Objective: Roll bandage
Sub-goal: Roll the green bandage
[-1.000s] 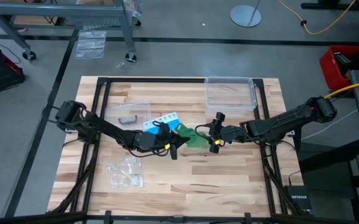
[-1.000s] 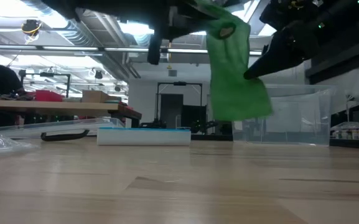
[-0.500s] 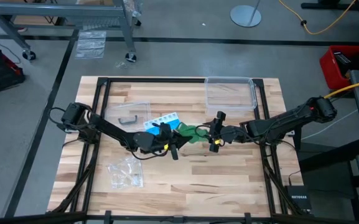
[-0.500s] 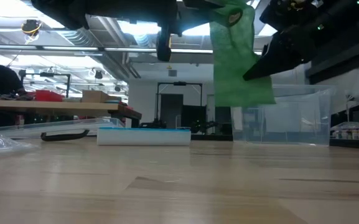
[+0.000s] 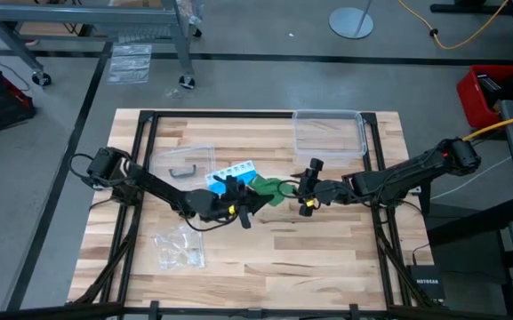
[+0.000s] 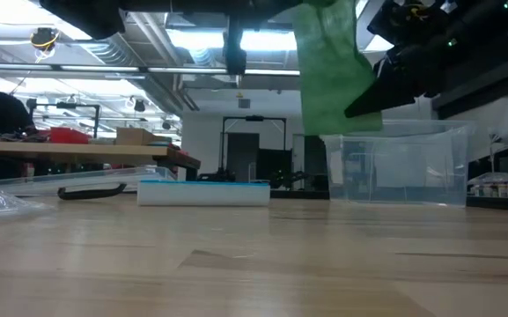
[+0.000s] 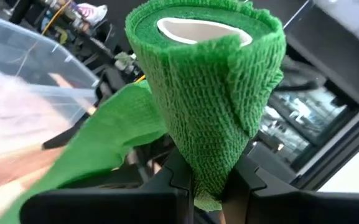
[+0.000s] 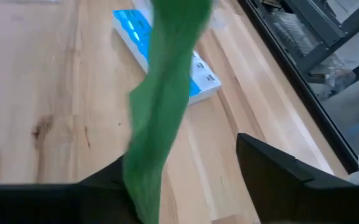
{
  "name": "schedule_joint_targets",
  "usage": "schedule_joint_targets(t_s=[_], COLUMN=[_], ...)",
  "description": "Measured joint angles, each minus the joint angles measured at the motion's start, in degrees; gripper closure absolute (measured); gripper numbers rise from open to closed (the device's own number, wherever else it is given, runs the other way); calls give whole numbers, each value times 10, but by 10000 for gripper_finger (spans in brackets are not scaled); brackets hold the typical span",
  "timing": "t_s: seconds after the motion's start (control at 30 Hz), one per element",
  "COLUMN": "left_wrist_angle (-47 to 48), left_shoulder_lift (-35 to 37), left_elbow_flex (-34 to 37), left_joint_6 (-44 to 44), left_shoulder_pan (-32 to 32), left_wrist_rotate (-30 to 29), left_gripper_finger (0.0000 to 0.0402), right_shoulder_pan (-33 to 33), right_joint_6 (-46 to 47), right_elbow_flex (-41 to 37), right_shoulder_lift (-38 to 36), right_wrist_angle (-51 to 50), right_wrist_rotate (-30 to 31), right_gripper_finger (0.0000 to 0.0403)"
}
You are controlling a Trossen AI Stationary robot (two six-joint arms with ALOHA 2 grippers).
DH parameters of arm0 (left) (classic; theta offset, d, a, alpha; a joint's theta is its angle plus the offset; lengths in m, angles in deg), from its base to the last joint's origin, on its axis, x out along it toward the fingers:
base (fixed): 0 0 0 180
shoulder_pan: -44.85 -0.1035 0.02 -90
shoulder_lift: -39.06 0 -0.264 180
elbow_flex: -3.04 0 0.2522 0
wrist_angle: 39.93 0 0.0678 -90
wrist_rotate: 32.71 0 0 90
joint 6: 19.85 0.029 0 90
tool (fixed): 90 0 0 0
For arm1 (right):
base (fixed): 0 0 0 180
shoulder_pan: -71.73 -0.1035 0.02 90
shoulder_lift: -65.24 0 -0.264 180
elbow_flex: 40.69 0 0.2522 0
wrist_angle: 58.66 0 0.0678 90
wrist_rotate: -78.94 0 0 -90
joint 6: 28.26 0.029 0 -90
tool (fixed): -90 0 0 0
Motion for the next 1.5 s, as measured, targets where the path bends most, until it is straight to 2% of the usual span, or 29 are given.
schedule_joint_targets(t_s=[0.13, 0.3, 0.37, 0.5, 0.6, 0.77, 0.9, 1.03, 1.2, 1.4, 1.5], left_wrist_angle=[-16, -14, -16, -17, -17, -16, -16, -17, -57, -148, -156], left_shoulder_lift=[0, 0, 0, 0, 0, 0, 0, 0, 0, 0, 0], left_elbow_flex=[0, 0, 0, 0, 0, 0, 0, 0, 0, 0, 0], left_joint_6=[8, 6, -3, -34, -39, -80, -78, -41, 25, 114, 131], left_shoulder_pan=[1, 1, 5, 17, 27, 44, 56, 57, 52, 52, 52], left_wrist_rotate=[0, 0, 0, 0, 0, 0, 0, 0, 0, 11, 17], left_gripper_finger=[367, 367, 367, 367, 368, 368, 368, 368, 368, 368, 368], right_shoulder_pan=[0, 0, 0, 0, 8, 39, 59, 60, 60, 60, 60], right_joint_6=[0, 0, -3, -4, -5, -2, -1, 0, 2, 17, 18], right_elbow_flex=[0, 0, 0, 0, 0, 0, 0, 0, 0, 0, 0], right_shoulder_lift=[1, 1, 1, 1, 1, 1, 1, 1, 1, 1, 1], right_wrist_angle=[-6, -13, -27, -51, -65, -65, -64, -63, -62, -61, -57], right_wrist_rotate=[3, 14, 33, 97, 125, 128, 126, 84, -4, -20, -25], right_gripper_finger=[250, 361, 391, 385, 397, 397, 397, 399, 393, 393, 393])
